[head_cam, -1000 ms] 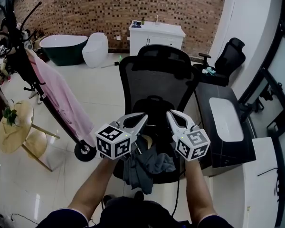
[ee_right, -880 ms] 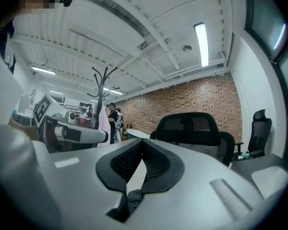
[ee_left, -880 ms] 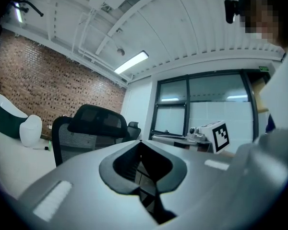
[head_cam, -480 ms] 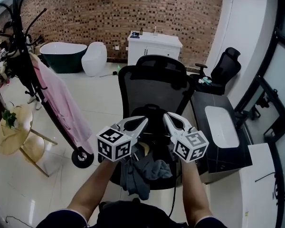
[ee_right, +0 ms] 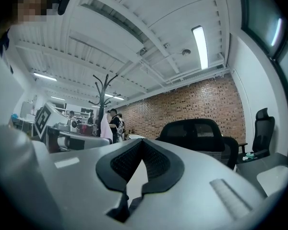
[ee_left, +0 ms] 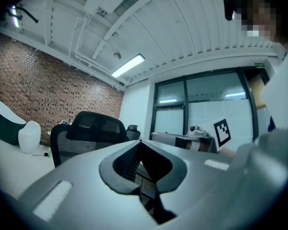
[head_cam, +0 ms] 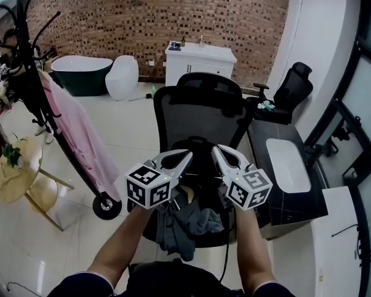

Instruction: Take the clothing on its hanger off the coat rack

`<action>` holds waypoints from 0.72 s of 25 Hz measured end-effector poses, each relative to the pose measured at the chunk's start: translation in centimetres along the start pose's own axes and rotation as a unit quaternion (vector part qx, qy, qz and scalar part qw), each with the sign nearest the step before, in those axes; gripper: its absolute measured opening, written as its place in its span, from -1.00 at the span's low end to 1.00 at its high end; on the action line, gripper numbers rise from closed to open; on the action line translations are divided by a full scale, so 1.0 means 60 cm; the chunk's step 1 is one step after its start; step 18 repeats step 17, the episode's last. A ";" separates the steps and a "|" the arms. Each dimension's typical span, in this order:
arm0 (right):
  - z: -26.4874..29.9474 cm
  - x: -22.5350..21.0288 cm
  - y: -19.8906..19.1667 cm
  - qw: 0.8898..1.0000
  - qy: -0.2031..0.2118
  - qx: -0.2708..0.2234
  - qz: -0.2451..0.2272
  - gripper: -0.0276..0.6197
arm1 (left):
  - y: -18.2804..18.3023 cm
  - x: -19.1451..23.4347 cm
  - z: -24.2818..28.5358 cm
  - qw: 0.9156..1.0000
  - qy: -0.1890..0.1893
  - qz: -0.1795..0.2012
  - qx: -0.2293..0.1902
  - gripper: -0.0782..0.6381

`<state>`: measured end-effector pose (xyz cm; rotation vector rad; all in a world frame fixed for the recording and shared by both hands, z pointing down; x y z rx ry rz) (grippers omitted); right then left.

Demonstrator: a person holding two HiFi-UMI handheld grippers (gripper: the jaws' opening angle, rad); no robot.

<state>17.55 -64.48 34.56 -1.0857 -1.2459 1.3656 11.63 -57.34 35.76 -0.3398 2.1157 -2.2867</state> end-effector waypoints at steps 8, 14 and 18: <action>0.000 -0.006 0.001 1.000 -0.001 -0.001 0.003 -0.91 | -0.001 0.002 0.007 1.000 -0.001 -0.003 -0.001 -0.76; 0.001 -0.013 0.004 1.000 -0.003 -0.003 0.003 -0.91 | 0.004 0.006 0.013 1.000 0.001 -0.002 -0.003 -0.76; -0.001 -0.013 0.001 1.000 0.000 -0.002 0.007 -0.91 | 0.002 0.006 0.014 1.000 0.002 -0.005 -0.002 -0.76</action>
Point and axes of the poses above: the fingertips, and each gripper's own axes: z forward along the fingers, x to its left, y out of its top, the point moved 2 cm from there along -z, backward along the fingers, and after that the axes turned 6 degrees about x, right-handed, at the moved point
